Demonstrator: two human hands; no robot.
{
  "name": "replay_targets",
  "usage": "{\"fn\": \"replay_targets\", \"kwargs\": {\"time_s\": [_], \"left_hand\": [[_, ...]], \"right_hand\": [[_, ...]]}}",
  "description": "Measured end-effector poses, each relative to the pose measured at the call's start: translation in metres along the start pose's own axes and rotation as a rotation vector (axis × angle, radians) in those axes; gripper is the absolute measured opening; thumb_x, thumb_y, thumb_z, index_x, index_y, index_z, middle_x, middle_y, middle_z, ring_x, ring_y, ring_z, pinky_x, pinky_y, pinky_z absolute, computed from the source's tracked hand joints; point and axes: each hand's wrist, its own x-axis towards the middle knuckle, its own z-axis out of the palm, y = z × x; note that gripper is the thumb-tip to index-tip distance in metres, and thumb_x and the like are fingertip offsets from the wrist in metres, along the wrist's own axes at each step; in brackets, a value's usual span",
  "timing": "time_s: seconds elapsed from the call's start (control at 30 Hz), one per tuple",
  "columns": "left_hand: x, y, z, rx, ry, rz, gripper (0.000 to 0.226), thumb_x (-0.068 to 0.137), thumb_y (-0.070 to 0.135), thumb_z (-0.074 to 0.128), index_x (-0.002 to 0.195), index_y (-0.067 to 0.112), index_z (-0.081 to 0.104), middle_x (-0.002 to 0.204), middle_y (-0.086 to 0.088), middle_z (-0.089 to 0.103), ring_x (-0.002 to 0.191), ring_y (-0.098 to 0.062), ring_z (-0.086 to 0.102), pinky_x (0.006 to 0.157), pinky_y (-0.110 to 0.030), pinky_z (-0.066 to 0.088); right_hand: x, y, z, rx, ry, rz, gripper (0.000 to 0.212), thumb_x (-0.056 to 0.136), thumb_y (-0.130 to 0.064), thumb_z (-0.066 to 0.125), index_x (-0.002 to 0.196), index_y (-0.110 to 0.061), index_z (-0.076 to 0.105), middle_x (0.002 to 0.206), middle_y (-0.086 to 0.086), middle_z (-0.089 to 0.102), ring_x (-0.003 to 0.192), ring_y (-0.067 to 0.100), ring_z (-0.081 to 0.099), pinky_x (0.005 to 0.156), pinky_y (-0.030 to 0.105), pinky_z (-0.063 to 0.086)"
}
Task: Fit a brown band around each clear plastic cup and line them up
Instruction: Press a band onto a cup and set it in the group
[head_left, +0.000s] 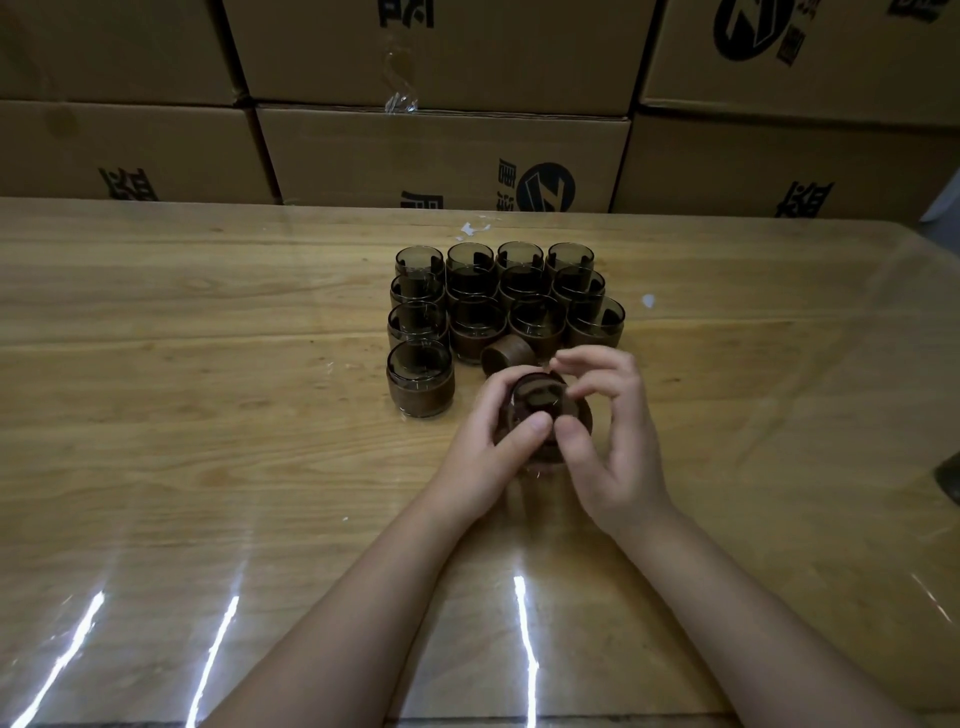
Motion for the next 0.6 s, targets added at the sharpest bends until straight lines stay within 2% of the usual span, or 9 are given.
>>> {"fn": "replay_targets", "kwargs": {"time_s": [0.07, 0.13, 0.2, 0.27, 0.33, 0.47, 0.53, 0.6], "left_hand": [[-0.0004, -0.0012, 0.0011, 0.048, -0.004, 0.014, 0.052, 0.076, 0.057, 0.058, 0.121, 0.032, 0.050, 0.124, -0.010, 0.054, 0.117, -0.019, 0.053, 0.099, -0.034, 0.043], [-0.0013, -0.0013, 0.0018, 0.074, -0.002, 0.033, 0.050, 0.076, 0.053, 0.057, 0.122, 0.035, 0.049, 0.125, -0.010, 0.054, 0.118, -0.019, 0.054, 0.101, -0.036, 0.044], [-0.0021, -0.0008, 0.0020, 0.120, 0.024, 0.072, 0.050, 0.075, 0.052, 0.058, 0.122, 0.037, 0.048, 0.125, -0.007, 0.053, 0.118, -0.012, 0.053, 0.099, -0.027, 0.043], [-0.0022, -0.0008, 0.0016, 0.165, 0.063, 0.114, 0.049, 0.075, 0.051, 0.058, 0.122, 0.039, 0.046, 0.124, -0.002, 0.052, 0.115, -0.001, 0.051, 0.095, -0.014, 0.039], [-0.0029, 0.0001, 0.0014, 0.181, 0.098, 0.146, 0.050, 0.075, 0.049, 0.059, 0.122, 0.038, 0.046, 0.125, -0.001, 0.051, 0.115, 0.002, 0.050, 0.094, -0.010, 0.037], [-0.0046, 0.0006, 0.0015, 0.219, 0.140, 0.227, 0.055, 0.076, 0.044, 0.061, 0.126, 0.025, 0.049, 0.124, -0.004, 0.052, 0.116, -0.005, 0.051, 0.095, -0.014, 0.039], [-0.0042, 0.0022, 0.0016, 0.238, 0.153, 0.249, 0.054, 0.076, 0.043, 0.061, 0.125, 0.023, 0.049, 0.123, -0.004, 0.052, 0.114, -0.003, 0.051, 0.095, -0.013, 0.039], [-0.0044, 0.0040, 0.0025, 0.254, 0.162, 0.257, 0.054, 0.076, 0.041, 0.060, 0.125, 0.021, 0.050, 0.122, -0.004, 0.052, 0.113, -0.002, 0.051, 0.095, -0.013, 0.039]], "right_hand": [[0.0005, -0.0017, 0.0031, 0.080, -0.001, 0.120, 0.029, 0.090, -0.031, 0.049, 0.115, -0.018, 0.049, 0.121, 0.013, 0.054, 0.117, 0.023, 0.054, 0.098, 0.037, 0.046], [0.0016, -0.0040, 0.0032, 0.172, -0.031, 0.271, 0.035, 0.090, -0.038, 0.048, 0.123, -0.027, 0.046, 0.125, 0.005, 0.056, 0.121, 0.016, 0.054, 0.101, 0.033, 0.044], [0.0034, -0.0038, 0.0014, 0.212, -0.112, 0.365, 0.038, 0.088, -0.045, 0.047, 0.124, -0.033, 0.046, 0.127, -0.005, 0.057, 0.122, 0.008, 0.052, 0.101, 0.025, 0.043], [0.0050, -0.0021, -0.0012, 0.200, -0.206, 0.407, 0.040, 0.086, -0.049, 0.047, 0.124, -0.035, 0.049, 0.124, -0.019, 0.058, 0.118, -0.002, 0.052, 0.094, 0.014, 0.042], [0.0058, -0.0013, -0.0031, 0.204, -0.248, 0.433, 0.041, 0.086, -0.050, 0.046, 0.124, -0.037, 0.050, 0.121, -0.029, 0.057, 0.115, -0.008, 0.052, 0.089, 0.008, 0.041], [0.0054, -0.0036, -0.0027, 0.258, -0.229, 0.436, 0.049, 0.088, -0.056, 0.047, 0.129, -0.029, 0.052, 0.128, -0.019, 0.058, 0.121, -0.004, 0.051, 0.095, 0.012, 0.041], [0.0047, -0.0058, -0.0007, 0.288, -0.202, 0.451, 0.051, 0.090, -0.058, 0.045, 0.129, -0.026, 0.054, 0.130, -0.014, 0.059, 0.124, -0.001, 0.051, 0.101, 0.019, 0.042], [0.0034, -0.0071, 0.0016, 0.303, -0.157, 0.471, 0.044, 0.095, -0.044, 0.042, 0.129, -0.020, 0.057, 0.130, -0.010, 0.060, 0.124, 0.002, 0.052, 0.104, 0.027, 0.043]]}}
